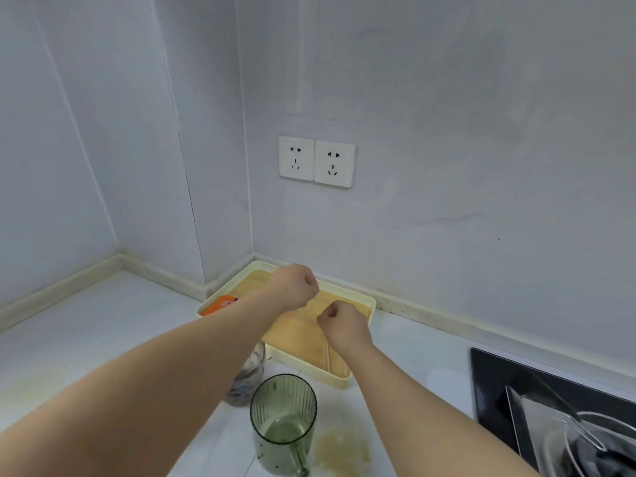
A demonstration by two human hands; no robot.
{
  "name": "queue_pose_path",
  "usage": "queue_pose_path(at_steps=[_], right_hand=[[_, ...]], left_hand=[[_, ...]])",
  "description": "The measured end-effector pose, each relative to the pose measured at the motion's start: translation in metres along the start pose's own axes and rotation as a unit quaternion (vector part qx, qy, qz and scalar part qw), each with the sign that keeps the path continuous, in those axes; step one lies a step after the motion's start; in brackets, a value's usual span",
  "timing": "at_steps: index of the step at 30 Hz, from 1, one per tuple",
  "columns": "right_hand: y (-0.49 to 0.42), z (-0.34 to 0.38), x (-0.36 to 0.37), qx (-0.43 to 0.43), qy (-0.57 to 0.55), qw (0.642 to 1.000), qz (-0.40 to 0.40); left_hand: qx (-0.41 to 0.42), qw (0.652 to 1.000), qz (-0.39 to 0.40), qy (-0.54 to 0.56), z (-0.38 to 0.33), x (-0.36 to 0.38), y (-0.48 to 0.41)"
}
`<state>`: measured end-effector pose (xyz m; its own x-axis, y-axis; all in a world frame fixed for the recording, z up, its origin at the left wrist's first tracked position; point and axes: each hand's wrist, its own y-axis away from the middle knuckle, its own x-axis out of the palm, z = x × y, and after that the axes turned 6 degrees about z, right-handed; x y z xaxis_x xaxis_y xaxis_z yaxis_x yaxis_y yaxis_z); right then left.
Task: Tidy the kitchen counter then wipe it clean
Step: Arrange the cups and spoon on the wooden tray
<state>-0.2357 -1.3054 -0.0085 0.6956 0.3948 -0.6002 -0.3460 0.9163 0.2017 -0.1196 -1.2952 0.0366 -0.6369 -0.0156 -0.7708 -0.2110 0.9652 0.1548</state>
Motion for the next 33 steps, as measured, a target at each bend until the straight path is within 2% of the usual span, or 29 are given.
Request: queue_pose_path(at_steps=[5, 10, 13, 15, 18, 23, 28, 33], right_hand=[[0.015, 0.020, 0.016, -0.037, -0.017, 0.999, 0.026], [0.027, 0.025, 0.027, -0.045, -0.029, 0.998, 0.033], [0.030, 0.025, 0.030, -0.040, -0.026, 0.998, 0.030], [0.030, 0.025, 0.031, -0.032, -0.028, 0.999, 0.019], [0.031, 0.023, 0.032, -0.029, -0.034, 0.999, 0.017], [0.029, 0.021, 0.037, -0.021, -0.053, 0.998, 0.022], [0.025, 0.019, 0.032, -0.016, -0.073, 0.997, 0.009], [0.017, 0.011, 0.022, 0.007, -0.104, 0.994, -0.017]], left_hand=[[0.017, 0.999, 0.029, 0.010, 0.024, -0.032, 0.033], [0.003, 0.986, 0.160, 0.051, 0.044, -0.031, 0.067], [0.011, 0.977, 0.209, 0.047, 0.056, -0.023, 0.077], [0.021, 0.975, 0.222, 0.006, 0.065, -0.019, 0.081], [0.044, 0.979, 0.169, -0.102, 0.076, -0.014, 0.083], [0.042, 0.986, 0.045, -0.157, 0.080, -0.024, 0.081], [0.058, 0.996, -0.038, -0.051, 0.068, -0.057, 0.078], [0.107, 0.985, -0.085, 0.103, 0.038, -0.090, 0.069]])
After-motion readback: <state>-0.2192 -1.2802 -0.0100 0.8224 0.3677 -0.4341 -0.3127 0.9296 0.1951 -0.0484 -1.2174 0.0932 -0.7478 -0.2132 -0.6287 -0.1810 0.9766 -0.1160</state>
